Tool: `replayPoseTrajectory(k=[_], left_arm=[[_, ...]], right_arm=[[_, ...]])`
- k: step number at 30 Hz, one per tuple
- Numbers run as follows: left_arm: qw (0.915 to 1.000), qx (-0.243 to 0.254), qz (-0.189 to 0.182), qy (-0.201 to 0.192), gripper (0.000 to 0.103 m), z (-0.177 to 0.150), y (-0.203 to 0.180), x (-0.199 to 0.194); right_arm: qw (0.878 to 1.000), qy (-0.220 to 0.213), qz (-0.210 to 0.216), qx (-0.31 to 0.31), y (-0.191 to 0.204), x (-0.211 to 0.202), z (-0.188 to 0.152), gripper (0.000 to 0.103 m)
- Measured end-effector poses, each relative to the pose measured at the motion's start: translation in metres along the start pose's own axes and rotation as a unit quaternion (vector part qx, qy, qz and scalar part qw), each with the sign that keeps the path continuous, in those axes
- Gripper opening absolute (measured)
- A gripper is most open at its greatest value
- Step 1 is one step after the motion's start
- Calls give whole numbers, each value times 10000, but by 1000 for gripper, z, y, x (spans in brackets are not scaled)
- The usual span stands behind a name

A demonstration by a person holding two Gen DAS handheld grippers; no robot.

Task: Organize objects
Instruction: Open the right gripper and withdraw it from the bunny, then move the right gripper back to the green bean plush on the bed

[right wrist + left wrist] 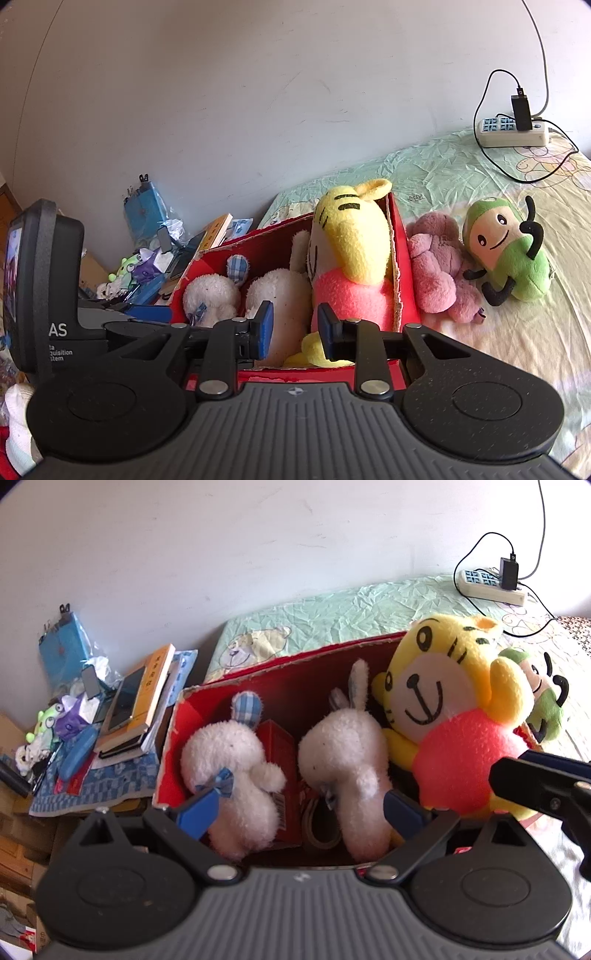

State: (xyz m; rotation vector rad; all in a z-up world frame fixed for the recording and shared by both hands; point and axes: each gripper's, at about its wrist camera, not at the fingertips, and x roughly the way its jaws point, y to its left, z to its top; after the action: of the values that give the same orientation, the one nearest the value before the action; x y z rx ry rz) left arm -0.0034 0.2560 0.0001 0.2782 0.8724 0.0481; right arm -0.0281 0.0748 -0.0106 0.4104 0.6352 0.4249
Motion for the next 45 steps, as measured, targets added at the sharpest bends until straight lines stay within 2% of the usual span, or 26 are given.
replayPoseTrajectory(k=[11,21,33,45], left_arm=[[9981,-288,529,-114,96,11,-25,-26],[9957,-510,715,-295,96,28,-54,-50],[9975,-305,551,-321,95,47,-117,-58],[9994,95,176,-275,96,59,-186,-55]], right_arm=[[9986,199,492,-53,-34,-20,17,28],[9966,323,752,-40,-70,-33,33,28],[9965,409,699,186,-130,-56,45,29],[9955,518,511,603,-185,-72,46,29]])
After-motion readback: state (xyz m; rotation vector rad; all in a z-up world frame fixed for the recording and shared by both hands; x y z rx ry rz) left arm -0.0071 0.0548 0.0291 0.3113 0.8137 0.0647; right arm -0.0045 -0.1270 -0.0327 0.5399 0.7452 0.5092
